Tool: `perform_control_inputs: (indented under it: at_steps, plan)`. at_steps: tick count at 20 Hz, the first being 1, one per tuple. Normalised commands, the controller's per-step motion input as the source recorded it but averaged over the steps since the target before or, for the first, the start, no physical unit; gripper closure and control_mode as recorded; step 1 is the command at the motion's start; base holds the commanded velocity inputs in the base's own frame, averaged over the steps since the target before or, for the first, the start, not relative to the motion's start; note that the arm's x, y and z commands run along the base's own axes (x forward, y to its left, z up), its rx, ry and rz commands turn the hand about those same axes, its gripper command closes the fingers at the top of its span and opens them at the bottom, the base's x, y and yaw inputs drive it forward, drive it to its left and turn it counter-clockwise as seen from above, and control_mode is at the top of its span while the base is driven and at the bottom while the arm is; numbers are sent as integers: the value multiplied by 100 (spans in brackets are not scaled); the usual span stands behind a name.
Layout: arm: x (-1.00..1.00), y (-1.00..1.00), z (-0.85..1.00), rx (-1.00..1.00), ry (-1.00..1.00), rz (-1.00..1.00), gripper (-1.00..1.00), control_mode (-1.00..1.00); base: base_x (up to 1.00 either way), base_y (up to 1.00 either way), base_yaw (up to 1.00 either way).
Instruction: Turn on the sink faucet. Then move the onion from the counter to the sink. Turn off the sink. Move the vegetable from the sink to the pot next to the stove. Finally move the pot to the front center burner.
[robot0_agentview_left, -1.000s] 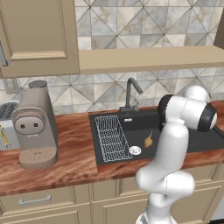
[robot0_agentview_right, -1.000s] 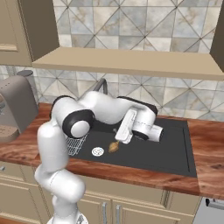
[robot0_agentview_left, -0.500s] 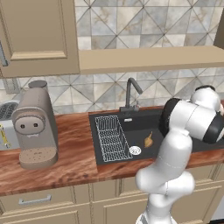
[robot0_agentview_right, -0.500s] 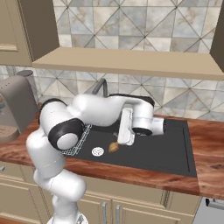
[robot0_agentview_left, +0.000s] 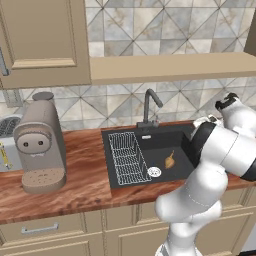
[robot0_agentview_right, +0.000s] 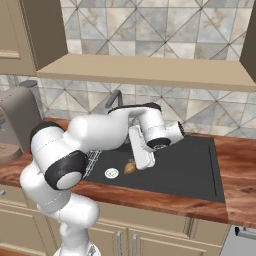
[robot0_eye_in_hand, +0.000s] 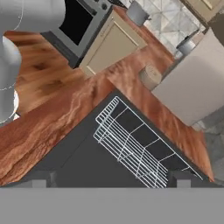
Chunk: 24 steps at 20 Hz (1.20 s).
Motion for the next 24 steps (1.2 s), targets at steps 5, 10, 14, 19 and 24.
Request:
perform_control_inputs:
  at_steps: [5, 10, 14, 19, 24]
  plan:
    - [-12, 21, 0, -25, -1, 30, -100, -100, 0, 0, 0]
    - [-4, 29, -13, -18, -4, 27, -100, -100, 0, 0, 0]
    - [2, 4, -22, -8, -1, 10, -100, -100, 0, 0, 0]
    - [7, 0, -29, -11, 0, 2, -100, -100, 0, 0, 0]
    - [16, 0, -28, -11, 0, 0, -100, -100, 0, 0, 0]
